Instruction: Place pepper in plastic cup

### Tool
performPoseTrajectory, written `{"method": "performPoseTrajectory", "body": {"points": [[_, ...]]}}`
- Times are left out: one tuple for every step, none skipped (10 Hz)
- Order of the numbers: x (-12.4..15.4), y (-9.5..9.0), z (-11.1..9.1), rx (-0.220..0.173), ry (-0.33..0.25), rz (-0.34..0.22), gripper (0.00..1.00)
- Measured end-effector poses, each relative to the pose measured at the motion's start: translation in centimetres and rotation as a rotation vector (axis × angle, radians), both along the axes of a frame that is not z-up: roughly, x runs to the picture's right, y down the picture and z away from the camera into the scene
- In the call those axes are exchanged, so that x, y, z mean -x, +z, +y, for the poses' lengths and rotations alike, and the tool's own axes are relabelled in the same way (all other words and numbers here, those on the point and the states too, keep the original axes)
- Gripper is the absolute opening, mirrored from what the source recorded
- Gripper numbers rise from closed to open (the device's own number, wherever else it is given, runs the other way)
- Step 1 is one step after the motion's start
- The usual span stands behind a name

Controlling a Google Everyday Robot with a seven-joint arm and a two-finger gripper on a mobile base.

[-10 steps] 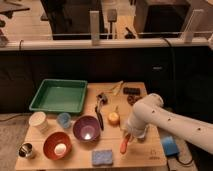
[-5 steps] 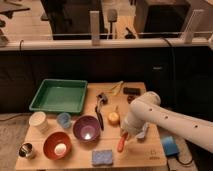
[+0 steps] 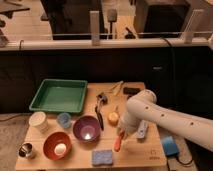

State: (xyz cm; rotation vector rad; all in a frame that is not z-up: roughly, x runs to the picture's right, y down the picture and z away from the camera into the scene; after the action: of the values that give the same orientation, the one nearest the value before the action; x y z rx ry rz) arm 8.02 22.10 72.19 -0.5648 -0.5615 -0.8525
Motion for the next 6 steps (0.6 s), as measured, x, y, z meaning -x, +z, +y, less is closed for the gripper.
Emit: {"method": "performPoseTrajectory", "body": {"points": [[0.2,-0.1,-0.2,-0.002,-0.001,-0.002,0.01],[0.4,-0.1,-0.3,-0.002,-0.003,-0.003,0.01],[1.2,-0.2,-0.6,-0.003,-0.007,-0.009,0.01],[1.8,-0.3,-0.7,-0.004,-0.011,-0.014,0.01],[2.2,-0.3,-0.9,-0.004,-0.013,-0.017,0.01],[2.4,-0.3,-1.0,-0.004,-0.015,-0.019,0.01]]}}
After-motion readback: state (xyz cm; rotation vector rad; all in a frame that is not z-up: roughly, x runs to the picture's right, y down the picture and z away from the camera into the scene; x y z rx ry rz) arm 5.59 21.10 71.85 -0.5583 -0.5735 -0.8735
